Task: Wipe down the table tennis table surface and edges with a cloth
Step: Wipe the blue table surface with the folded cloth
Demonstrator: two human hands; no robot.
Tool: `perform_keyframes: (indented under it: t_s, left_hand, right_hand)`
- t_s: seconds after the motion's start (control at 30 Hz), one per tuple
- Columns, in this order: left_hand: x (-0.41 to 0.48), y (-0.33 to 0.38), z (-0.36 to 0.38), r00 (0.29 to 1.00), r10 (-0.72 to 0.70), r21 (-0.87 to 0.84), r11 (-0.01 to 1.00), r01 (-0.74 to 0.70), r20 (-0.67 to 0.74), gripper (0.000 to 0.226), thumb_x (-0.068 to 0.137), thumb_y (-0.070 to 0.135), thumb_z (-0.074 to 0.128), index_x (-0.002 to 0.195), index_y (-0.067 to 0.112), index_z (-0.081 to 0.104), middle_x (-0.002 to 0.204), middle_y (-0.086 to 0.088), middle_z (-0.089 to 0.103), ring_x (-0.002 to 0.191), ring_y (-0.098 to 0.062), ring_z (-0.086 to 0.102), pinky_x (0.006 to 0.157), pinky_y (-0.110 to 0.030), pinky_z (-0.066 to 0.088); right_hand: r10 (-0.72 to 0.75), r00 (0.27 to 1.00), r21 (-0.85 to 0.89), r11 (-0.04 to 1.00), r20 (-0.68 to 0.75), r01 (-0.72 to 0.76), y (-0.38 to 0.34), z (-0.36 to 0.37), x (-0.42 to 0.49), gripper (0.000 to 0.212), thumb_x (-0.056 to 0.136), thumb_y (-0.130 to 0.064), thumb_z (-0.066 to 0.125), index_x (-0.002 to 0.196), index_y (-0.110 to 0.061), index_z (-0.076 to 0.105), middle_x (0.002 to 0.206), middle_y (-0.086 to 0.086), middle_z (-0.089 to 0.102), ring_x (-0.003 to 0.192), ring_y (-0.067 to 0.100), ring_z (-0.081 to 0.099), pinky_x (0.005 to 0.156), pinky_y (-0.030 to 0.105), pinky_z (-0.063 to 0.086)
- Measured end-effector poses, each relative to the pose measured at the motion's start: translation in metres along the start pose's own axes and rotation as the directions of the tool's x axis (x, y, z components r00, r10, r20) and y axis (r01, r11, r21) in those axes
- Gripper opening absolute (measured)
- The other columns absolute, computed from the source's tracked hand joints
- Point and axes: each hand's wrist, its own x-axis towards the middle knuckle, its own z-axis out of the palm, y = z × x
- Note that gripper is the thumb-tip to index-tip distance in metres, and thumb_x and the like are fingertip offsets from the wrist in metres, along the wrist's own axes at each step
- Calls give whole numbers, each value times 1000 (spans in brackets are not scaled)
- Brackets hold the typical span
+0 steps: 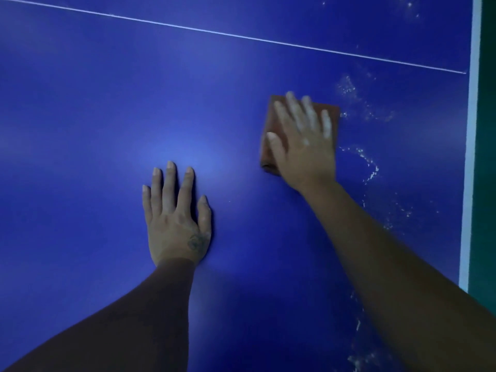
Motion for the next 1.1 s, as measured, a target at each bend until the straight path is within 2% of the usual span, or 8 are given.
perform_keyframes:
  t_s: [0.1,0.2,0.43,0.57,0.73,0.93,1.0,1.1]
  left_hand:
    - [-1,1,0,1000,-3,-9,1000,3,-6,59,109,35,51,164,15,48,177,-12,32,167,-35,21,135,-59,15]
    - [0,0,-1,1000,-4,-9,1000,4,-4,59,109,36,50,165,15,48,177,-12,32,167,-35,20,136,-58,14]
    - [-1,-3,1,1000,16,-5,1000,-16,-7,60,110,38,48,165,16,47,178,-12,31,168,-35,19,135,-61,16]
    - [-2,-5,4,999,24,-9,1000,-24,-21,60,111,39,47,166,16,46,178,-11,30,168,-33,18,135,-61,15]
    - [-1,-3,4,1000,15,-1,1000,-15,-18,59,109,37,49,164,15,48,178,-12,31,168,-34,20,135,-60,15]
    - [1,-1,1,1000,0,-8,1000,0,-13,59,108,35,51,163,14,50,177,-13,33,167,-35,22,135,-59,14]
    - [1,-1,1,1000,4,-6,1000,-4,-12,59,108,35,51,163,14,50,176,-13,33,167,-36,23,135,-59,15]
    - [1,-1,1,1000,14,-5,1000,-14,-21,59,108,34,53,163,14,51,176,-14,34,166,-37,23,135,-60,15]
  right_hand:
    - [178,984,-11,984,-14,-178,41,-8,-14,62,114,-53,28,170,-27,27,179,-2,19,166,26,14,132,61,12]
    - [228,973,-27,973,-18,-229,31,-9,-23,63,114,-53,26,171,-24,25,180,1,18,166,28,14,132,62,12]
    - [-7,999,-19,1000,31,8,-52,4,44,65,112,-55,25,170,-25,29,180,0,18,166,28,14,132,59,10]
    - [-101,995,4,995,27,100,-32,3,80,65,111,-56,28,168,-27,33,179,-3,21,166,26,17,132,56,12]
    - [164,987,-49,985,-1,-164,65,-14,85,65,110,-55,27,170,-29,25,179,-3,19,166,27,16,132,57,12]
    - [451,892,-3,892,27,-452,120,-33,58,70,110,-59,22,172,-26,20,181,0,10,167,28,5,133,60,2]
    - [470,883,2,883,23,-470,100,-30,59,70,110,-58,23,172,-25,19,181,1,9,167,29,4,133,60,2]
    - [348,937,-39,937,15,-347,54,-21,61,68,111,-56,23,172,-25,20,181,2,12,167,30,8,132,60,6]
